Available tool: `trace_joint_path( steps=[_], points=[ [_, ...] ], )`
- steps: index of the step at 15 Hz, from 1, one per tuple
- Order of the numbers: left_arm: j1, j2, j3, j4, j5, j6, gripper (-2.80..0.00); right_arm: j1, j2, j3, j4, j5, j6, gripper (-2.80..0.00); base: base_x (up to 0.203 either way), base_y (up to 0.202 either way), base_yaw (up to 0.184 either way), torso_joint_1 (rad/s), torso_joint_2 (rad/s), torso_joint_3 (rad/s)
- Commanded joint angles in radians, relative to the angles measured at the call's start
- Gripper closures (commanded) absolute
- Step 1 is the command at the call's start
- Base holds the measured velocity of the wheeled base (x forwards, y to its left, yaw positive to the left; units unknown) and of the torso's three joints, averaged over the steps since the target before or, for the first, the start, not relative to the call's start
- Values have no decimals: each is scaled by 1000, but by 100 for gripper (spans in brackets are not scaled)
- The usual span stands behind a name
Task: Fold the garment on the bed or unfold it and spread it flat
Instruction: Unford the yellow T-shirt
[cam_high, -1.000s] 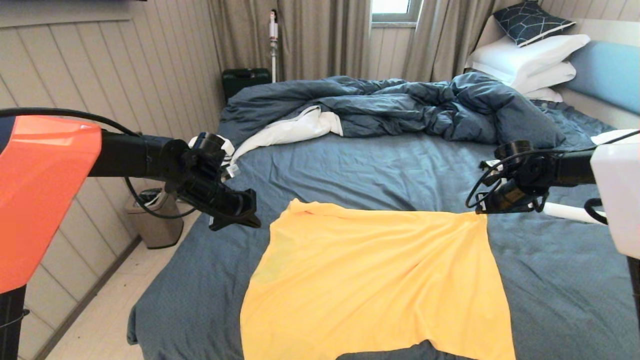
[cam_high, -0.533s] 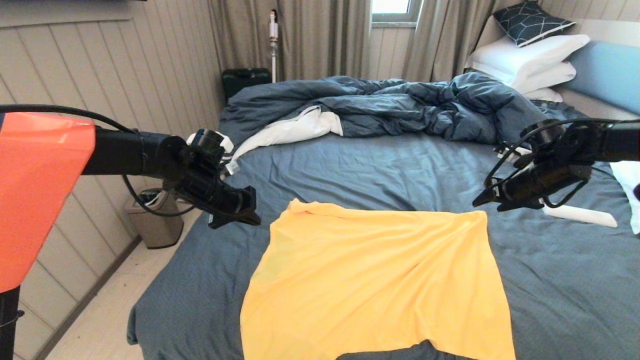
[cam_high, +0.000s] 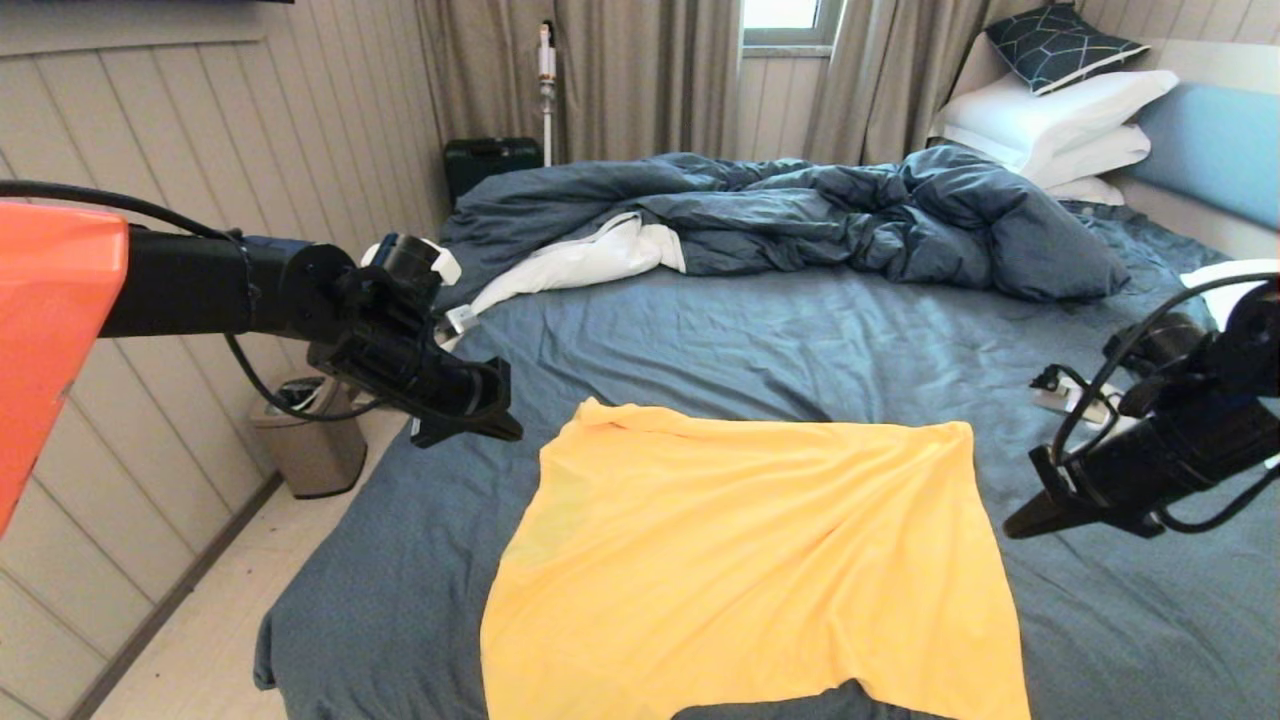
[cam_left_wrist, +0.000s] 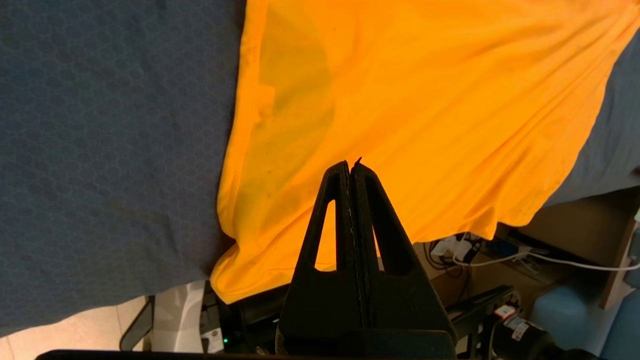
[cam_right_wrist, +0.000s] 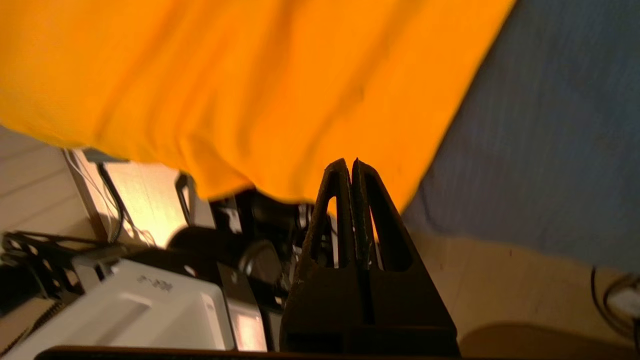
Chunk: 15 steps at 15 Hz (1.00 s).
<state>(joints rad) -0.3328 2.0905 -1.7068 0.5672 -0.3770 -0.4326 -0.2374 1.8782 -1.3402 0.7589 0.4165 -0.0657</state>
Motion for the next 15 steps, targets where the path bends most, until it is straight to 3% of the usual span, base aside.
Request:
trace_joint_path(
  steps=[1,6,7,10,15],
  points=[
    [0,-6,0,2,-2,-3,0,6,-76,149,-30,-21,-4,0,0,0,0,0,0,0],
    [-5,6,3,2,-2,-3,0,18,-203,497,-249,-135,-23,0,0,0,0,0,0,0],
    [-5,8,3,2,-2,-3,0,23,-227,553,-294,-157,-31,-280,0,0,0,0,0,0],
    [-5,13,-1,2,-2,-3,0,35,-237,640,-399,-239,-100,-280,0,0,0,0,0,0],
    [-4,16,0,0,-3,-3,0,56,-164,656,-458,-245,-107,-280,0,0,0,0,0,0]
  ],
)
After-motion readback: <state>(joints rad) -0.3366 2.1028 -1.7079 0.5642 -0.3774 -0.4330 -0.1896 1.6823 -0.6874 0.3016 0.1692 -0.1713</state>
